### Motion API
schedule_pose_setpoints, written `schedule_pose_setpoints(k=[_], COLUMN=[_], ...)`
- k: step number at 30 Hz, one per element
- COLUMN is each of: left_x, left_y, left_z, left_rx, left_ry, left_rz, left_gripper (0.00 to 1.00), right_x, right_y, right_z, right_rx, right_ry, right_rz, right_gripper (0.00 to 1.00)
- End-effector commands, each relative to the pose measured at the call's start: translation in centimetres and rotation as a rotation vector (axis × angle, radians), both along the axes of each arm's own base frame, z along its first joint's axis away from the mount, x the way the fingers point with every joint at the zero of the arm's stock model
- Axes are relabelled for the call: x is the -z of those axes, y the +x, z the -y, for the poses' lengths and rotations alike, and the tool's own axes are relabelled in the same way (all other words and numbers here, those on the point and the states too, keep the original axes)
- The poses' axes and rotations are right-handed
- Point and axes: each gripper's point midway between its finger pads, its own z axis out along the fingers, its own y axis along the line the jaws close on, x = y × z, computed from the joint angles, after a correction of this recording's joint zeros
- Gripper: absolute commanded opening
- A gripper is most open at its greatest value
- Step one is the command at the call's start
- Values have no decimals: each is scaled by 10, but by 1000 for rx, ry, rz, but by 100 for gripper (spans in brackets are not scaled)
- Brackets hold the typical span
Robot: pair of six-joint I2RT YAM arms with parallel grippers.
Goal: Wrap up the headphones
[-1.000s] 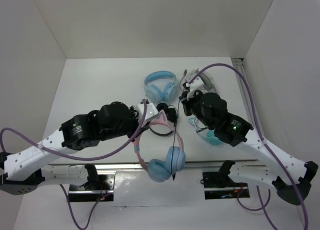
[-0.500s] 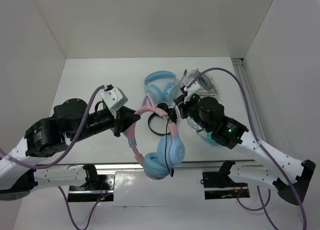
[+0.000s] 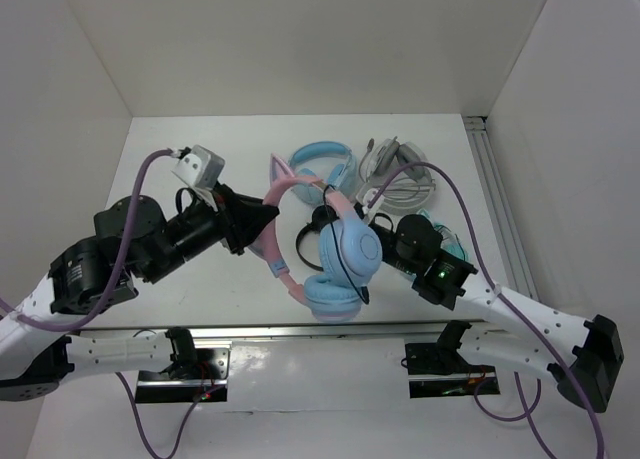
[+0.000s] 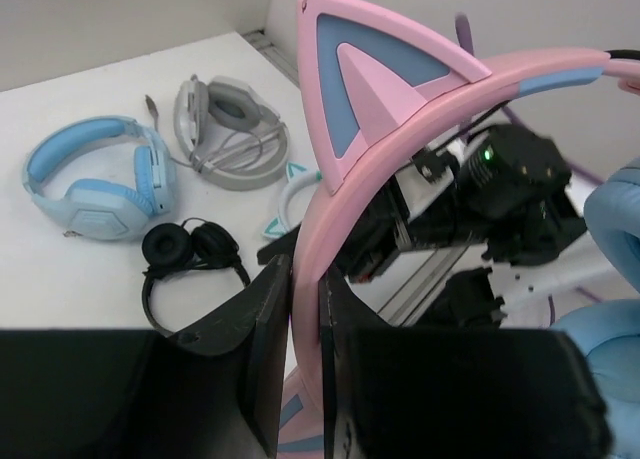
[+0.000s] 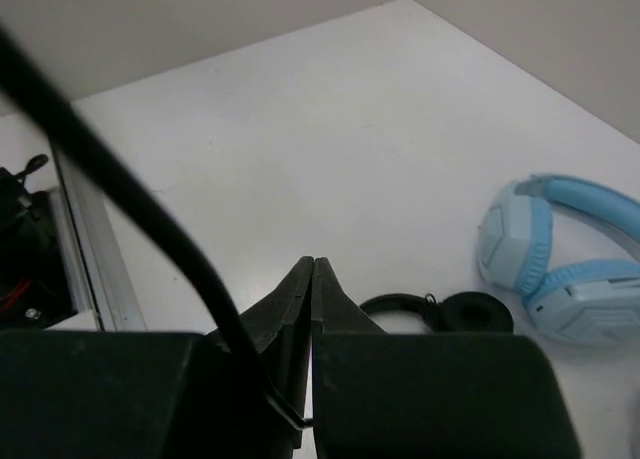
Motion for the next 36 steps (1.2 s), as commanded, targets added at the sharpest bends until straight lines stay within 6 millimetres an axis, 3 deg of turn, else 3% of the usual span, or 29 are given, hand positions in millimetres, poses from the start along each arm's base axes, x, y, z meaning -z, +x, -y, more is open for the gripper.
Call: schedule_pose_setpoints(k=[1,5,10,15,18,27,36], left_x=[-59,-65,-71,-70,-71,-67,-85], left_y=[8,14,20,34,38,54,63], left_z=[-19,-24,-31,-56,-66,-77,-105], left_rx=[-115,-166,-230,-389,-449,-601,-763], left_ry=[-304,-323,-378,-487,-543,-540,-494], left_rz=[-1,-16,-47,-102,-120,-118,-52], left_gripper=[0,0,0,0,0,0,0], right_x=[-41,-40,-41,-33,-21,-10,-4], right_y=[-12,-20,-30,-37,-38,-54,-97], right_z=[-19,-33,-38,-35,-38,-34,-45], right_rx=[-115,-197,-279,-309,-320,-369,-504], right_ry=[159,195,269,308,307,349,356], right_rz=[101,85,67,52,15,-5,-46], right_gripper=[8,10,25,38,40,41,41])
